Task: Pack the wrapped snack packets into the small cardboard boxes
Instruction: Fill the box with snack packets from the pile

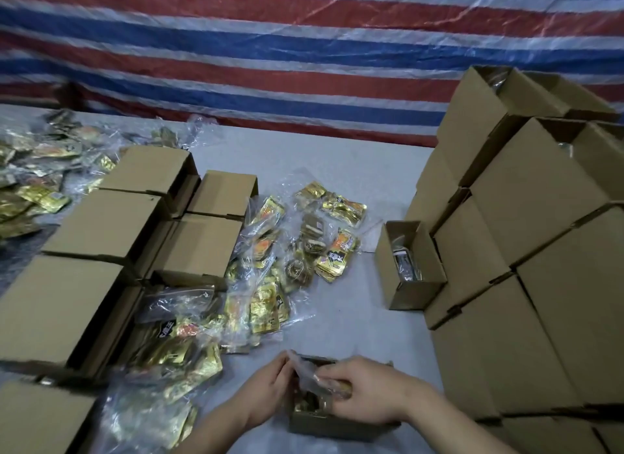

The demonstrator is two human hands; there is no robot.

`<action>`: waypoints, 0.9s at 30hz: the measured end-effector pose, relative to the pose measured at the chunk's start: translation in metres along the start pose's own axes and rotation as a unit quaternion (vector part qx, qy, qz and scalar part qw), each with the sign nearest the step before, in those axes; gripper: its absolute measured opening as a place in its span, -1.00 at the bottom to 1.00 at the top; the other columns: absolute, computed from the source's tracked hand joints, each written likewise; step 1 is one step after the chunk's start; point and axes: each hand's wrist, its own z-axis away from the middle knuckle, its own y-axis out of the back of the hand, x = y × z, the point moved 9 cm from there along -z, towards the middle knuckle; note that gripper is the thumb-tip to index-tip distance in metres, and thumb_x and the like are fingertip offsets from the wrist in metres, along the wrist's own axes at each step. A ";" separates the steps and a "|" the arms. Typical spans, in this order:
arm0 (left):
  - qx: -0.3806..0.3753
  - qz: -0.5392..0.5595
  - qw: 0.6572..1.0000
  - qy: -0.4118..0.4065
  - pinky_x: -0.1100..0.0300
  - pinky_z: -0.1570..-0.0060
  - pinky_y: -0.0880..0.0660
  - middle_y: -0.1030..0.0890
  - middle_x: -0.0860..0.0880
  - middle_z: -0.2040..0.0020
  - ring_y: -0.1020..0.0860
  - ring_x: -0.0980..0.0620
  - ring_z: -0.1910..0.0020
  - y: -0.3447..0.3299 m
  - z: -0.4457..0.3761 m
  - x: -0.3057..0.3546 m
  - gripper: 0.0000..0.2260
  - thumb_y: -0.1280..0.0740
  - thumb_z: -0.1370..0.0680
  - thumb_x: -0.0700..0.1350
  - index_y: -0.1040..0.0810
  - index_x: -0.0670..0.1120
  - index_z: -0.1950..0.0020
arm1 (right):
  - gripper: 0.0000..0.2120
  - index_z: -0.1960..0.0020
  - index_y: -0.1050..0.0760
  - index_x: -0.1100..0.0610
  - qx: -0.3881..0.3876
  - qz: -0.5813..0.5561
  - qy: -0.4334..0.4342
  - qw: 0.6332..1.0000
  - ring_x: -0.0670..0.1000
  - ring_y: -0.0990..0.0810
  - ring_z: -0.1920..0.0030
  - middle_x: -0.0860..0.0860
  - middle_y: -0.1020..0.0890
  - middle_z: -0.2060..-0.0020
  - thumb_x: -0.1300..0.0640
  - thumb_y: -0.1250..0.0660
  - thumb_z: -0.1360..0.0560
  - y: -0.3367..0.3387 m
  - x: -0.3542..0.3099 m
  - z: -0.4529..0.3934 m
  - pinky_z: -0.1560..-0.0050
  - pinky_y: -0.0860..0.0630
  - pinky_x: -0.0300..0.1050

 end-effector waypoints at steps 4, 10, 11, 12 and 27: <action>0.003 -0.009 1.000 -0.007 0.60 -0.16 -0.24 -0.49 0.32 -0.16 -0.42 0.46 -0.15 -0.005 -0.003 -0.008 -0.83 -0.03 -0.70 0.07 -0.35 0.30 -0.17 | -0.89 0.18 -0.40 -0.10 -0.090 0.039 -0.069 0.993 0.06 -0.57 0.06 -0.04 -0.58 0.18 -0.05 -0.27 -0.50 -0.041 0.038 -0.027 0.02 -0.46 -0.09; 0.010 -0.040 0.999 -0.033 0.40 -0.08 -0.40 -0.57 0.10 -0.10 -0.50 0.28 0.02 -0.012 -0.010 -0.006 -0.87 -0.03 -0.66 0.16 -0.35 0.27 -0.08 | -0.44 -0.52 -0.24 -0.07 -0.131 0.143 -0.109 0.975 0.19 -0.46 -0.31 0.17 -0.47 -0.31 -0.04 -0.30 -0.57 -0.082 0.074 -0.059 -0.34 -0.40 -0.02; 0.009 -0.041 0.999 -0.035 0.24 -0.10 -0.44 -0.60 0.04 -0.06 -0.53 0.19 0.02 -0.012 -0.011 -0.004 -0.85 -0.04 -0.65 0.17 -0.37 0.21 -0.08 | -0.40 -0.54 -0.20 -0.09 -0.127 0.126 -0.122 0.976 0.17 -0.45 -0.34 0.13 -0.47 -0.34 -0.05 -0.31 -0.55 -0.083 0.076 -0.060 -0.37 -0.39 -0.02; 0.008 -0.042 0.999 -0.034 0.15 -0.08 -0.45 -0.61 0.00 -0.03 -0.55 0.13 0.02 -0.013 -0.011 -0.004 -0.82 -0.04 -0.65 0.18 -0.38 0.17 -0.08 | -0.37 -0.55 -0.20 -0.11 -0.120 0.087 -0.133 0.980 0.12 -0.45 -0.36 0.06 -0.48 -0.37 -0.06 -0.33 -0.53 -0.083 0.078 -0.059 -0.38 -0.38 -0.06; 0.024 -0.067 0.997 -0.029 0.09 0.18 -0.48 -0.61 0.01 0.22 -0.57 0.08 0.25 -0.017 -0.019 0.009 -0.89 -0.10 -0.60 0.19 -0.34 0.21 0.00 | -0.50 -0.37 -0.49 0.09 -0.079 -0.013 -0.229 0.970 0.02 -0.42 -0.40 0.07 -0.48 -0.41 -0.15 0.04 -0.68 -0.068 0.083 -0.024 -0.25 -0.25 -0.23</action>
